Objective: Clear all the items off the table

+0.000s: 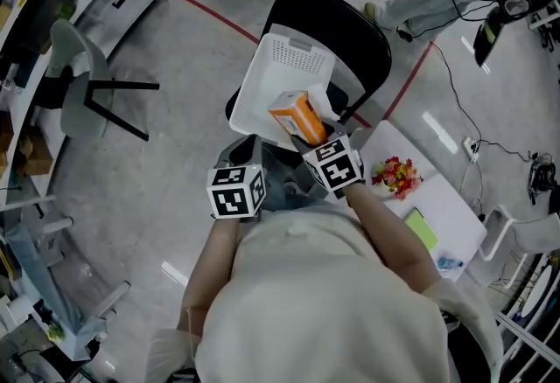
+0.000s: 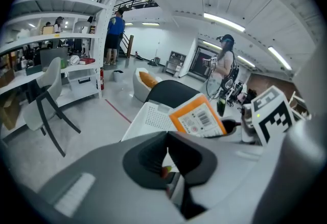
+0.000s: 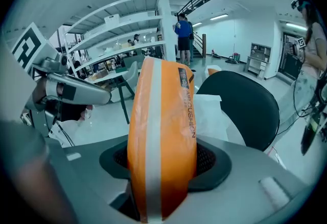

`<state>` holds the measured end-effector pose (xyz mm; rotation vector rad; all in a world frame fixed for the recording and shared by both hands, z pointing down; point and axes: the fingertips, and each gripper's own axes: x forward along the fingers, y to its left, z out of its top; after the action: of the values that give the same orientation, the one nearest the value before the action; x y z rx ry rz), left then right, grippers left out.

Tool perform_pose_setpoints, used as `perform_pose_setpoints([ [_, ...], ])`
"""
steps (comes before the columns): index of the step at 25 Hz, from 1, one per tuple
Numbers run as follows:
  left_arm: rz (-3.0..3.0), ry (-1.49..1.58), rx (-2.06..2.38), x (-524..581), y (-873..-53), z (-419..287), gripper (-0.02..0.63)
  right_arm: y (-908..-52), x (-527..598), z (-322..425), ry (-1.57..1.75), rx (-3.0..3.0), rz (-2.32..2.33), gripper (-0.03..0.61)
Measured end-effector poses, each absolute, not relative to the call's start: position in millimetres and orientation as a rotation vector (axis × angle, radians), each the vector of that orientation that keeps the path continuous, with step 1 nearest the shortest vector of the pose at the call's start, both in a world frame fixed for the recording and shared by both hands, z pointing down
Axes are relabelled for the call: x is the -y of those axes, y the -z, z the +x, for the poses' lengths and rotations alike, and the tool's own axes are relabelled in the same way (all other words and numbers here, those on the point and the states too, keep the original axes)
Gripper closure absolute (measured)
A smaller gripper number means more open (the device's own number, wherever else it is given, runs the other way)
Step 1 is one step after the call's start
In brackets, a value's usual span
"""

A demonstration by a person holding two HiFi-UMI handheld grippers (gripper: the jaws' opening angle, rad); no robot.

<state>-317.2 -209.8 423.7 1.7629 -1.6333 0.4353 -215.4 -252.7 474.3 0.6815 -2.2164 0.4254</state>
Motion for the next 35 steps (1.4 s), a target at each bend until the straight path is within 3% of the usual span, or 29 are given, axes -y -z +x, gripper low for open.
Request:
perform_pose_setpoints([
  [7,1.783,-0.459,1.592,234.3,-430.9,-329.4,0.604,-489.6,270.4,-231.6,-0.448,2.182,0.667,0.319],
  [9,1.784,-0.465,1.586,239.8,-432.2,-335.6,0.604,-491.1,276.2,-236.7,-0.463,2.187,0.685,0.283],
  [11,1.785,-0.466,1.586,245.2,-432.4,-341.8,0.604,-488.3,283.7,-240.8,-0.488,2.205,0.714,0.208],
  [13,1.787,-0.466,1.587,249.6,-432.3,-345.7,0.604,-483.8,290.6,-241.9,-0.517,2.220,0.741,0.209],
  [23,1.803,-0.476,1.573,254.1,-433.7,-343.1,0.604,-471.8,292.6,-235.2,-0.514,2.245,0.796,0.349],
  [29,1.812,-0.477,1.570,251.6,-432.6,-337.2,0.604,-463.1,292.0,-227.2,-0.506,2.264,0.861,0.578],
  [35,1.826,-0.471,1.571,249.0,-427.7,-330.5,0.604,-453.7,287.4,-223.9,-0.509,2.290,0.869,0.580],
])
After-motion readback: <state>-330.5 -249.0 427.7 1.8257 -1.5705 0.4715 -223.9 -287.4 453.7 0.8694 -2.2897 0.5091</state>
